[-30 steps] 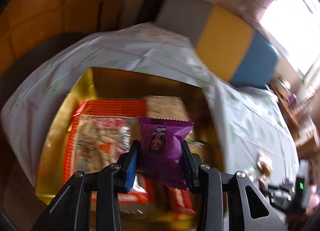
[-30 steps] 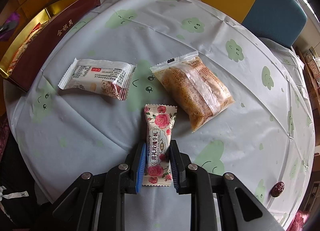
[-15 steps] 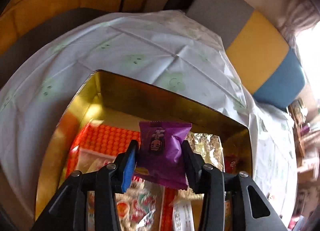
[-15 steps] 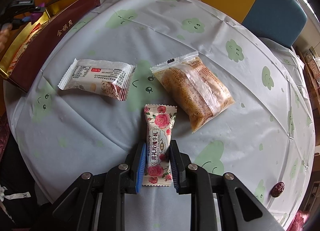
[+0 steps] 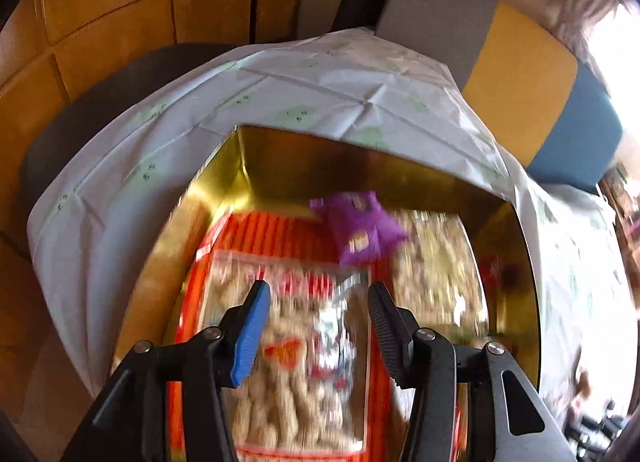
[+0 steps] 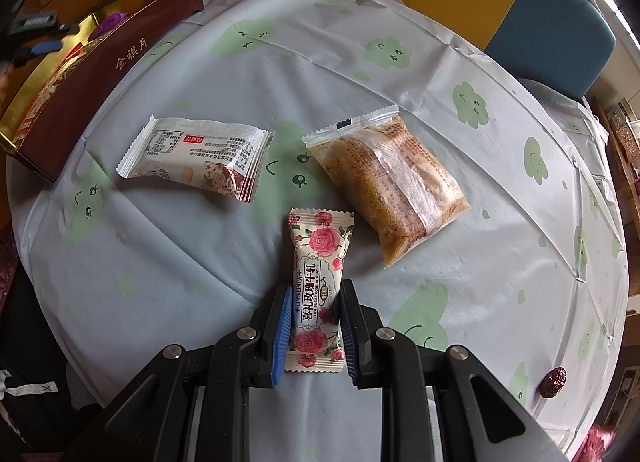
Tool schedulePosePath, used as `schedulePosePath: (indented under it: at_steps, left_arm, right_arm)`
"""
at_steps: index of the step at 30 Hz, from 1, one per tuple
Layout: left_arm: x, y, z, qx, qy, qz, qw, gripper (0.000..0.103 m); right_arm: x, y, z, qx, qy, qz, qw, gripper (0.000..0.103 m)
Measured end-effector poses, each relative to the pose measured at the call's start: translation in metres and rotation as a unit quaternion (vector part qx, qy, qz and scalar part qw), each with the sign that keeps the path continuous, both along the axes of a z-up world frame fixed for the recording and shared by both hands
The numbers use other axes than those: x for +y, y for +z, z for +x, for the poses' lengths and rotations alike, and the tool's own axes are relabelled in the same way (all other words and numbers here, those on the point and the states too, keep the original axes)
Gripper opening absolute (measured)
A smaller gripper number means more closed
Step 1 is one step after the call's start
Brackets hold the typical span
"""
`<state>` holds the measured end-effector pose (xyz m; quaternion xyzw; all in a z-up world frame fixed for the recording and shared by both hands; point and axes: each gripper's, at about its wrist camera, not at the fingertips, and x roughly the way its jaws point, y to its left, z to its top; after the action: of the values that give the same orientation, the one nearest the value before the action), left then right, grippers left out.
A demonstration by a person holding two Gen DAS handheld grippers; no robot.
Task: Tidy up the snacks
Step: 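Lower the purple packet into the gold box and open the left tool, then carry the pink-flower candy bar in the right tool toward the gold box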
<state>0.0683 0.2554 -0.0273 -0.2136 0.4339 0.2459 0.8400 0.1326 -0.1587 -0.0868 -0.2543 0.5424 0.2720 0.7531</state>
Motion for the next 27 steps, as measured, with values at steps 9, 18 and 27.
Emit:
schedulePosePath:
  at_steps: [9, 18, 27]
  left_arm:
    - [-0.030, -0.001, -0.034, 0.003, -0.016, 0.017, 0.9997, 0.051]
    - [-0.060, 0.006, -0.065, -0.003, -0.038, 0.051, 0.9980, 0.051]
    - [-0.071, 0.008, -0.087, -0.009, -0.044, 0.066, 0.9968, 0.051]
  right_arm:
    - [0.000, 0.001, -0.001, -0.005, 0.003, -0.002, 1.000, 0.023]
    - [0.002, 0.002, -0.005, -0.014, 0.008, -0.008, 1.000, 0.023]
    - [0.001, 0.003, -0.006, -0.015, 0.005, -0.008, 1.000, 0.023]
